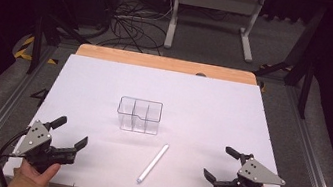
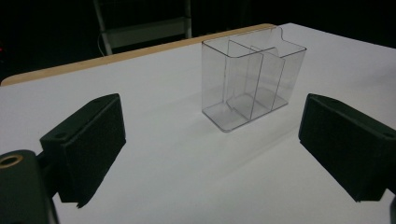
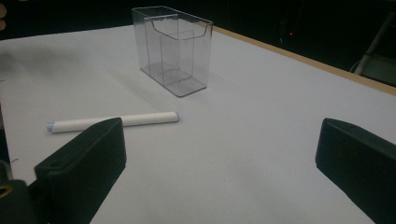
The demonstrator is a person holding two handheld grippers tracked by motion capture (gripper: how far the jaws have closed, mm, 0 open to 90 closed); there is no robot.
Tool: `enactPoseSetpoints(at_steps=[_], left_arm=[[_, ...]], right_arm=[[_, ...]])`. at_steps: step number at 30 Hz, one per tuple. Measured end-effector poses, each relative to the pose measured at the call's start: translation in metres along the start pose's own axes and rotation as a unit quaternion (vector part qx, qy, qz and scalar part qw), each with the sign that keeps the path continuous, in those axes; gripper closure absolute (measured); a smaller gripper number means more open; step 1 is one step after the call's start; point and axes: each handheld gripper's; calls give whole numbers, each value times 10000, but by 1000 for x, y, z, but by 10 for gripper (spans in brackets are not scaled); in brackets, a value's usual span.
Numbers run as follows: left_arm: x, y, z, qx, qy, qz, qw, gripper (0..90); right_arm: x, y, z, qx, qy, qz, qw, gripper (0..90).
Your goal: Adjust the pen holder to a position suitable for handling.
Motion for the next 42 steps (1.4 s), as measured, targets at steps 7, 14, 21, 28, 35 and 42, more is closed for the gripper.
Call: enactPoseSetpoints(at_steps=[7,14,21,28,35,42], left_arm=[[0,-3,-2,65,40,8,10000,81],[-1,-4,-3,61,51,14,10000,81],[1,-9,-5,-52,121,110,9999,83],[7,-19,-10,-28,303,209,9993,83],[17,-30,-18,-111,571,316,9978,85],[30,-38,-31,5,790,380,9961,85]], right_arm=[[1,0,0,-41,-32,6,10000,35],[1,0,1,-43,-63,18,10000,38],[2,1,1,-26,-64,44,10000,38],[2,1,1,-5,-98,60,9999,40],[3,3,1,13,-123,96,9999,40],[1,3,2,33,-143,103,9998,41]])
Point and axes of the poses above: each handheld gripper's, and its own axes: x roughly forward along the jaws, y roughly out of its underside, z roughly to its left, and after that the axes turned 8 degrees about -z, right-handed
